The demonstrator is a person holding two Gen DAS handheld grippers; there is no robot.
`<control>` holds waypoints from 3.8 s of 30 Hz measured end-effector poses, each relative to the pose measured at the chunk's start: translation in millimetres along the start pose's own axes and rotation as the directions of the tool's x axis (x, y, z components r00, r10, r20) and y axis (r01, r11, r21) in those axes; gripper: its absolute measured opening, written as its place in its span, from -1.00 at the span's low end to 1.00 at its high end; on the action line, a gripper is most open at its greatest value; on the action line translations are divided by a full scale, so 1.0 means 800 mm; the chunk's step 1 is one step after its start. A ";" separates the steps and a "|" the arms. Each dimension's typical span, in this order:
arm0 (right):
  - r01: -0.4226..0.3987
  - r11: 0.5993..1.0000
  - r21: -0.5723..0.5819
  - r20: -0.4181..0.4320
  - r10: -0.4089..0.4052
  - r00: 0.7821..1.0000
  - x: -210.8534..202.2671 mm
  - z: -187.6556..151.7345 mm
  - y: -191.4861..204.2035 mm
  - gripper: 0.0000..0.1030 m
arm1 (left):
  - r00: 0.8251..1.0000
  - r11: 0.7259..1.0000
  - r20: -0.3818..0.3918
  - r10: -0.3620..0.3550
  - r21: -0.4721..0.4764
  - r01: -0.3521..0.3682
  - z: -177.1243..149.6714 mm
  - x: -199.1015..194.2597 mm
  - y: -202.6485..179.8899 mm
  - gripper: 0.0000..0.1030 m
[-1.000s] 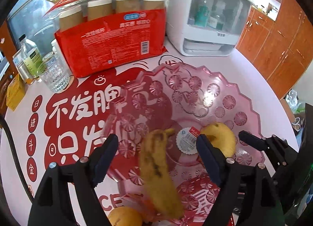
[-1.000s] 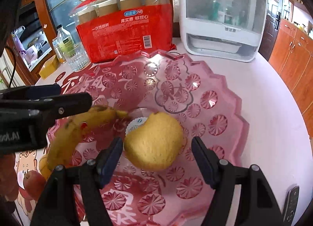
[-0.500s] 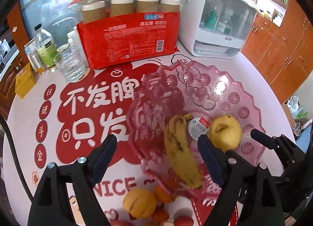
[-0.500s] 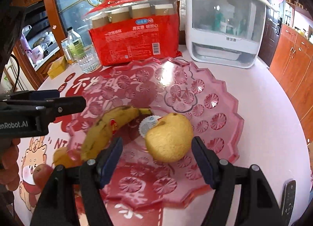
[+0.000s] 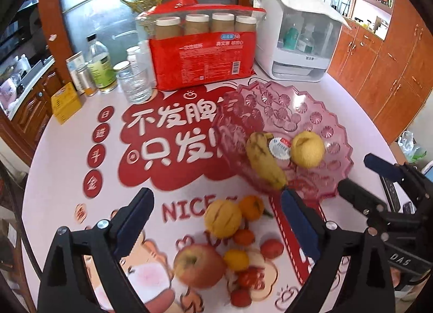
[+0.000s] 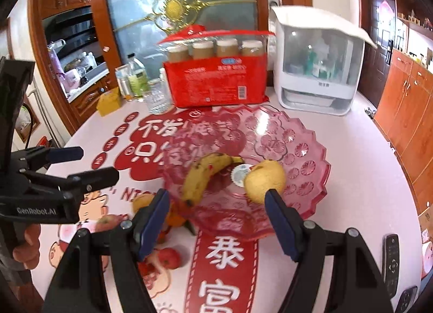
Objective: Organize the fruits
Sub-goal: 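Lower the pear and banana into the bowl and open both grippers, then grasp the large apple with the left gripper while the right grasps a red apple, then carry both apples over the pink glass bowl with both grippers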
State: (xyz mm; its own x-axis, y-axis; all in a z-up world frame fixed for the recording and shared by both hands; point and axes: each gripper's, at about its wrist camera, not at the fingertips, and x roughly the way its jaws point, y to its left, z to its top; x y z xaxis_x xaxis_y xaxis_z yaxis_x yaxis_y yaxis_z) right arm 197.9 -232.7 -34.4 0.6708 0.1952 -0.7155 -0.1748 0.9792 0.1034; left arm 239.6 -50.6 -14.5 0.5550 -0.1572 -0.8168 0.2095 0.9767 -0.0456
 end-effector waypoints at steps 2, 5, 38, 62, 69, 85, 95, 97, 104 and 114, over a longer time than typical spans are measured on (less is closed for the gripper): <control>0.000 1.000 -0.003 0.017 0.000 1.000 -0.017 -0.002 0.009 0.41 | 1.000 1.000 0.003 0.003 -0.009 -0.003 -0.012 -0.015 0.006 0.92; -0.014 1.000 -0.008 0.034 0.014 0.999 -0.039 -0.004 0.022 0.41 | 1.000 1.000 0.006 0.016 -0.021 -0.016 -0.026 -0.035 0.016 0.95; -0.067 0.998 -0.010 -0.030 0.067 0.997 -0.031 -0.104 0.071 0.41 | 0.994 0.989 -0.027 0.108 -0.096 -0.110 -0.174 -0.015 0.064 0.96; -0.168 0.982 -0.091 -0.175 0.150 0.973 0.066 -0.188 0.143 -0.07 | 0.996 0.986 -0.083 -0.020 -0.168 0.006 -0.150 0.090 0.064 0.96; -0.158 0.981 -0.110 -0.158 0.139 0.978 0.073 -0.180 0.156 -0.11 | 0.991 0.975 -0.093 -0.091 -0.212 0.070 -0.153 0.100 0.069 0.77; -0.144 0.984 -0.107 -0.133 0.129 0.983 0.069 -0.183 0.150 -0.36 | 0.988 0.960 -0.062 -0.143 -0.252 0.123 -0.161 0.102 0.065 0.29; -0.172 0.980 -0.104 -0.129 0.158 0.979 0.057 -0.186 0.150 -0.36 | 0.993 0.969 -0.087 -0.084 -0.237 0.061 -0.175 0.086 0.064 0.29; -0.175 0.979 -0.103 -0.122 0.162 0.979 0.052 -0.186 0.149 -0.36 | 0.992 0.971 -0.096 -0.079 -0.235 0.054 -0.179 0.082 0.063 0.29; -0.166 0.981 -0.103 -0.096 0.157 0.983 0.032 -0.183 0.143 -0.36 | 0.994 0.974 -0.098 -0.058 -0.223 0.034 -0.192 0.056 0.058 0.29; -0.113 0.989 -0.093 -0.026 0.111 0.993 -0.021 -0.169 0.121 -0.36 | 0.999 0.985 -0.028 -0.036 -0.168 0.030 -0.187 -0.006 0.041 0.29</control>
State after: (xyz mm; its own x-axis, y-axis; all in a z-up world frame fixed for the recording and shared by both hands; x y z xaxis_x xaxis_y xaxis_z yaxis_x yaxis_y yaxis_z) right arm 72.3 -148.9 -106.2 0.6278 0.3016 -0.7175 -0.3160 0.9412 0.1192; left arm 123.7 4.2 -98.1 0.5243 -0.1877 -0.8306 0.0880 0.9821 -0.1664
